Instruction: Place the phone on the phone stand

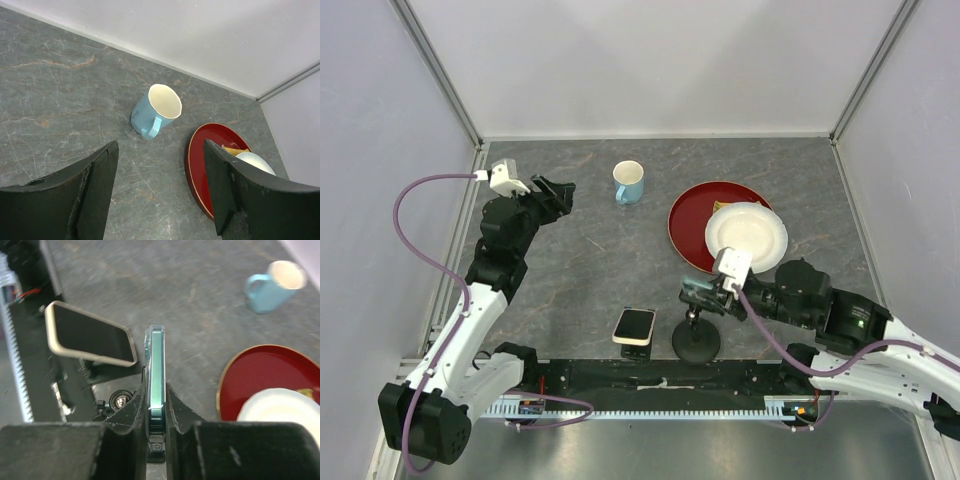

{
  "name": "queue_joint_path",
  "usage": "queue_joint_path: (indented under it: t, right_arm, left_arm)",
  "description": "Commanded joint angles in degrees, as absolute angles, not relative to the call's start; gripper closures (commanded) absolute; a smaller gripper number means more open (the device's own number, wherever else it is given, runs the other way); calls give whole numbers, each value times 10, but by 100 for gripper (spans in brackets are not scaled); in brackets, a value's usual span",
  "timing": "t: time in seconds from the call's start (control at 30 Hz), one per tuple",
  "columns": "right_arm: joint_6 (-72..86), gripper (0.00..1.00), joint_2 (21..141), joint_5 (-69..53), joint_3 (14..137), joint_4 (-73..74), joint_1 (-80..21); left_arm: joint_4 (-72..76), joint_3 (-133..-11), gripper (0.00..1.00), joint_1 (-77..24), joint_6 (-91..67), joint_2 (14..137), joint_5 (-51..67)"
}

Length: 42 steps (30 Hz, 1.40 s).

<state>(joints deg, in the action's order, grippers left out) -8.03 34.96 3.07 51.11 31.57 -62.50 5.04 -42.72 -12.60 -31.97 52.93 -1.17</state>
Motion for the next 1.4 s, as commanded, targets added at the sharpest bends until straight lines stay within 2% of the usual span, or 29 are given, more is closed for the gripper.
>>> queue_joint_path:
  t: [0.0, 0.47, 0.77, 1.0, 1.37]
  right_arm:
    - [-102, 100, 358, -106, 526, 248, -627]
    - [-163, 100, 411, -163, 532, 237, -610]
    - [-173, 100, 466, -286, 539, 228, -508]
    - [-165, 100, 446, -329, 534, 213, -442]
    - [-159, 100, 438, -330, 521, 209, -439]
  left_arm:
    - [82, -425, 26, -124, -336, 530, -4]
    - [88, -422, 27, -125, -341, 531, -4]
    - [90, -420, 27, -125, -339, 528, 8]
    - [91, -422, 27, -124, -344, 528, 15]
    - [92, -420, 27, -124, -345, 528, 19]
